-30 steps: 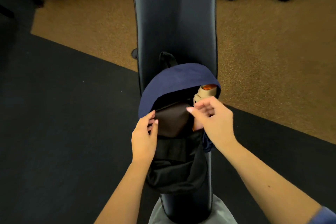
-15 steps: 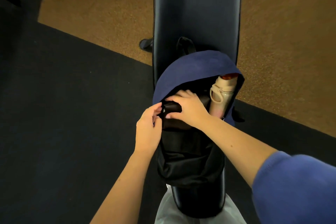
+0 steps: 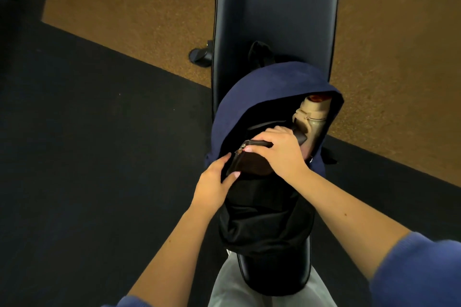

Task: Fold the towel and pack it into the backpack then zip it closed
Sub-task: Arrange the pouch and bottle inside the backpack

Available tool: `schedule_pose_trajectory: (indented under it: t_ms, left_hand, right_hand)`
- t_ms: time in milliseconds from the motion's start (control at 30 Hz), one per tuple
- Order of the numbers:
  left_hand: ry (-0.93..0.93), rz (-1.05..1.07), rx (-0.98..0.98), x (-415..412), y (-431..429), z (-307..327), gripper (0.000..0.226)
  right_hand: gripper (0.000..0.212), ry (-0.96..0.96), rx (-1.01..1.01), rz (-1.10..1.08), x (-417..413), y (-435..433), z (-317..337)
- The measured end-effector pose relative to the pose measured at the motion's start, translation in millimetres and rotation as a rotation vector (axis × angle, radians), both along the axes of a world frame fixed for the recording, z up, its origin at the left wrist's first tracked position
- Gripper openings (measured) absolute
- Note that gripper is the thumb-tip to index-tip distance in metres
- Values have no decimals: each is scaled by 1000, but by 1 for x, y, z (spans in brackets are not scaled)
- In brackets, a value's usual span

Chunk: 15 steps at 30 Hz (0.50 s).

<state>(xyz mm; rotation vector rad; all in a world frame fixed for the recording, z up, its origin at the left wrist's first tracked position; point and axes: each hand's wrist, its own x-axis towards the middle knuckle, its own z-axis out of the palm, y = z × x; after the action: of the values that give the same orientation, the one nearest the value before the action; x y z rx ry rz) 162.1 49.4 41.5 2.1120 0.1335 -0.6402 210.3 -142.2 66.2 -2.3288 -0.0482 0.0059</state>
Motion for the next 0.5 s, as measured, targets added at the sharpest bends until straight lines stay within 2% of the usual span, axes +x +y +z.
schedule_pose_trajectory:
  t_ms: [267, 500]
  left_hand:
    - [61, -17, 87, 8, -7, -8, 56]
    - [-113, -4, 413, 12, -4, -5, 37]
  right_hand:
    - [14, 70, 215, -171, -6, -8, 18]
    - [15, 221, 445, -242, -19, -25, 4]
